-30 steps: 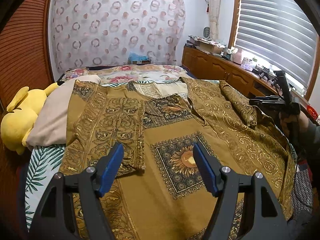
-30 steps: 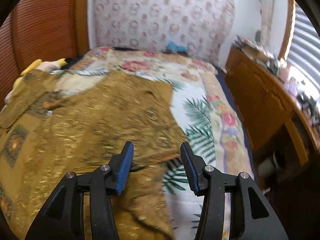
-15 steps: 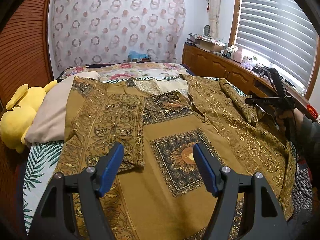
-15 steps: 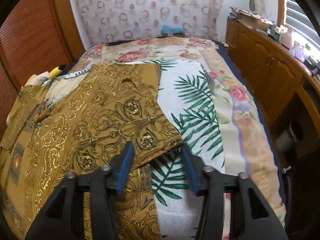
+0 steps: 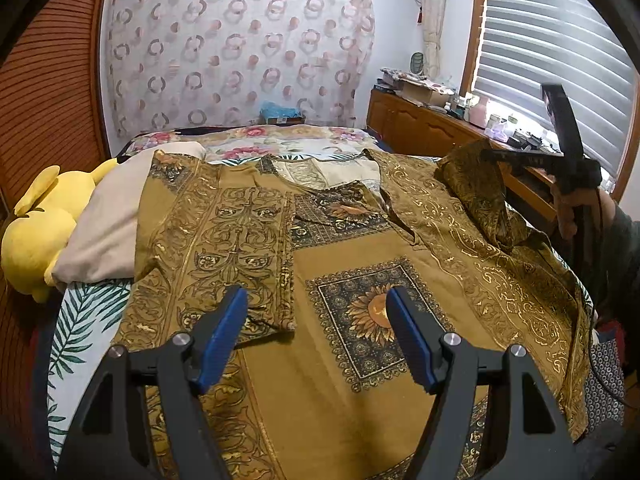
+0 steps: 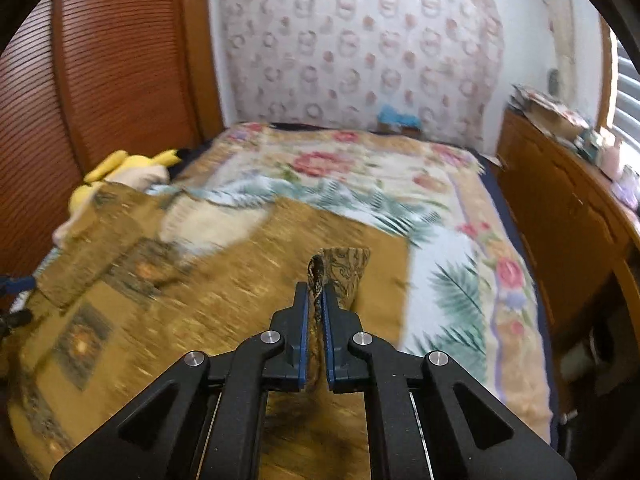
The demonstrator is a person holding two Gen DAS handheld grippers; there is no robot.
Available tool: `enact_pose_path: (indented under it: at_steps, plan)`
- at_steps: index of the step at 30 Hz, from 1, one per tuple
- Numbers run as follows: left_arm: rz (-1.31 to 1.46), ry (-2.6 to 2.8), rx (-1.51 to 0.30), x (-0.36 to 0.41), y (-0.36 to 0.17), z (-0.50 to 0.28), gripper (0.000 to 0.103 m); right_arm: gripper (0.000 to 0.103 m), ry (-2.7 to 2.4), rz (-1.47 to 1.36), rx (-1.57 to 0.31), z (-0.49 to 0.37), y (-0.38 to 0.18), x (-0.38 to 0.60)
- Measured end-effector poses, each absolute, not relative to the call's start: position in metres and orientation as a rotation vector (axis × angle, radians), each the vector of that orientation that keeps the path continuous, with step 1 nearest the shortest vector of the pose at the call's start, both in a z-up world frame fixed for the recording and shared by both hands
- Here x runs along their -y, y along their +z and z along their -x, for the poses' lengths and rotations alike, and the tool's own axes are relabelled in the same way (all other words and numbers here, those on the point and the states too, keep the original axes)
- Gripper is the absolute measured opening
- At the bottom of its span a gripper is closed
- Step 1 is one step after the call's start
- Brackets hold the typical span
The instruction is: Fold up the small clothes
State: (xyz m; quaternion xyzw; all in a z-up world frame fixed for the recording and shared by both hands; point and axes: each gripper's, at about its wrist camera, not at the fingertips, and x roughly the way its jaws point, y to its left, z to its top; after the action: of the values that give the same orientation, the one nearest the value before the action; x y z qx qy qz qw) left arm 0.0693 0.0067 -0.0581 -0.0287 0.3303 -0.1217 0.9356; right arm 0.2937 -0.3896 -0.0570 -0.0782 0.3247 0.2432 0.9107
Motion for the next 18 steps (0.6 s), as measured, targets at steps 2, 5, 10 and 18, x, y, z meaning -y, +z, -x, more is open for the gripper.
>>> enact_pose_path:
  at_steps: [2, 5, 10, 18]
  plan:
    - [0.06, -0.244, -0.678, -0.008, -0.058, -0.07, 0.072, 0.004, 0.525, 0.164, -0.662, -0.292, -0.05, 0.375]
    - [0.063, -0.24, -0.676, -0.011, -0.057, -0.069, 0.072, 0.022, 0.564, 0.147, -0.652, -0.289, -0.039, 0.358]
    - [0.065, -0.233, -0.672, -0.015, -0.056, -0.069, 0.072, 0.033, 0.532, 0.186, -0.636, -0.285, -0.035, 0.356]
    - [0.052, -0.208, -0.693, -0.028, -0.058, -0.086, 0.072, 0.042, 0.407, 0.231, -0.738, -0.311, -0.075, 0.393]
